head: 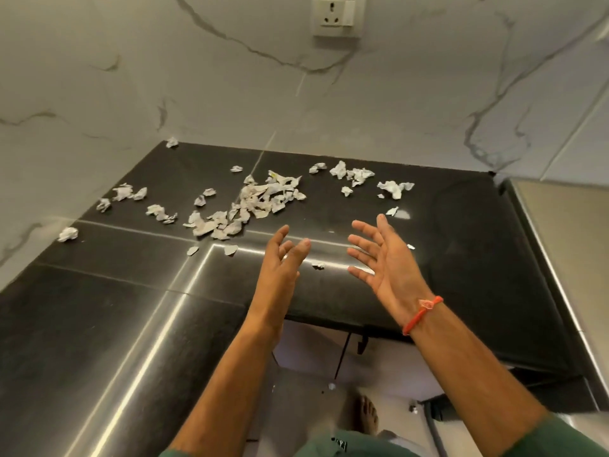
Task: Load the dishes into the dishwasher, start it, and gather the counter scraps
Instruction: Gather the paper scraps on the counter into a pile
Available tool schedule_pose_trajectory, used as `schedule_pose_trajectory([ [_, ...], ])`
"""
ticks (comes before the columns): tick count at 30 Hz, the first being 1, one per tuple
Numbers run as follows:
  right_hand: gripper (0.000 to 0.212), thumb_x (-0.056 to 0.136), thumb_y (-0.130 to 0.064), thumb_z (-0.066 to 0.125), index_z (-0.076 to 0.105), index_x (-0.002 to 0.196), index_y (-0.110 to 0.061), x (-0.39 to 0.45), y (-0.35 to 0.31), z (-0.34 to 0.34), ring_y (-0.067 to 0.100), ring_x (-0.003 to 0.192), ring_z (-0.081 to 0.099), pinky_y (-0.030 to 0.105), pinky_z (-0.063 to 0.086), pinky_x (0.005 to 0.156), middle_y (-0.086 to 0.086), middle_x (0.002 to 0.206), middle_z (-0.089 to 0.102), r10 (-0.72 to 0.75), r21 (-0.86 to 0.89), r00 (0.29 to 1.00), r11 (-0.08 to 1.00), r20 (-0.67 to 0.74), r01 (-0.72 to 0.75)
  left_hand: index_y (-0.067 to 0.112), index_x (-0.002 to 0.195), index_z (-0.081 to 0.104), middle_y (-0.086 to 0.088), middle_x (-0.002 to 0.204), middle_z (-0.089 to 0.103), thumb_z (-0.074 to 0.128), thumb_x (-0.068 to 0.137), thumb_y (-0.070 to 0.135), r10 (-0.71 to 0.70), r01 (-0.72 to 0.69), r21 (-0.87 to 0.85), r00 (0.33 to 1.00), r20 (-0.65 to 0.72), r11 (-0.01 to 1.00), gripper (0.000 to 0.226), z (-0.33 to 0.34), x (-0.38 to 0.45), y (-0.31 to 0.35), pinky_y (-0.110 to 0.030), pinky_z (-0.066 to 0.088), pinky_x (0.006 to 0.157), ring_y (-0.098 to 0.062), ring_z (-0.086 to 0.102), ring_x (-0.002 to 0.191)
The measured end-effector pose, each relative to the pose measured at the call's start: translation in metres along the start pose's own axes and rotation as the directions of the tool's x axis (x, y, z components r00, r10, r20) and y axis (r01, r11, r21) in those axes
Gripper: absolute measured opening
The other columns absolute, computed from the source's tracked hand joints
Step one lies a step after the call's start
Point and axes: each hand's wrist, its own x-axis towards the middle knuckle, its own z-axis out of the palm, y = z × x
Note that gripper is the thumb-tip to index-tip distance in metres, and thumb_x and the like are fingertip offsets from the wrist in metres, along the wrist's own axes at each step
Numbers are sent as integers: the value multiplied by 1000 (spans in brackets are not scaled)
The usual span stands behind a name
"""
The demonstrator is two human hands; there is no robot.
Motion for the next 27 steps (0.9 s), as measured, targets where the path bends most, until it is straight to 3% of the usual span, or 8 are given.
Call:
schedule_pose_trajectory([
  [3,51,98,-64,39,62,130,-32,17,3,-25,14,127,54,44,44,108,-1,139,56,-29,-80,998,996,-57,24,45,150,34,5,153,40,65,82,60,-13,11,86,1000,17,996,76,15,21,-8,-32,38,104,-9,45,134],
  [9,55,99,-60,42,52,143,-28,65,16,-83,9,137,43,45,33,118,-12,145,50,-81,-271,991,961,-110,48,33,157,27,-4,162,25,69,92,40,-63,73,337,997,-40,939,78,34,58,-48,-28,32,107,-16,28,148],
  [12,45,98,-56,50,55,136,-33,87,15,-111,6,132,47,29,37,108,-22,130,55,-125,-340,988,936,-93,86,28,158,24,-4,163,26,71,82,58,-56,114,527,991,-125,842,94,37,76,-71,-39,25,121,-18,24,150],
  [14,54,92,-62,56,54,138,-35,101,15,-127,7,133,48,25,37,103,-16,138,54,-142,-399,986,911,-81,99,28,159,20,-6,166,20,64,74,69,-63,152,645,985,-159,749,104,41,85,-83,-46,17,125,-21,13,154],
  [17,63,88,-61,61,49,144,-34,119,13,-150,5,132,41,26,34,104,-12,148,43,-189,-521,979,844,-68,127,33,160,12,-6,169,1,62,83,69,-71,147,805,989,-129,575,99,50,94,-100,-49,0,125,-22,-9,156],
  [19,70,87,-58,64,43,148,-30,130,16,-164,9,137,37,31,33,111,-7,153,37,-241,-623,968,769,-77,142,38,160,-1,-4,168,-17,53,84,77,-120,110,896,991,-64,430,102,55,97,-107,-51,-10,123,-23,-25,152],
  [22,89,79,-70,66,32,153,-34,151,31,-191,19,151,21,46,26,121,1,163,25,-283,-810,955,579,-94,92,42,156,-19,-4,162,-34,34,77,92,-198,75,971,980,-29,226,107,64,108,-112,-55,-17,120,-27,-38,146],
  [27,102,74,-87,50,12,157,-41,166,52,-213,21,154,10,46,12,124,3,167,11,-337,-989,942,139,6,56,42,154,-23,-5,162,-34,19,68,101,-180,72,988,983,-46,137,113,74,130,-109,-59,-15,120,-30,-37,146],
])
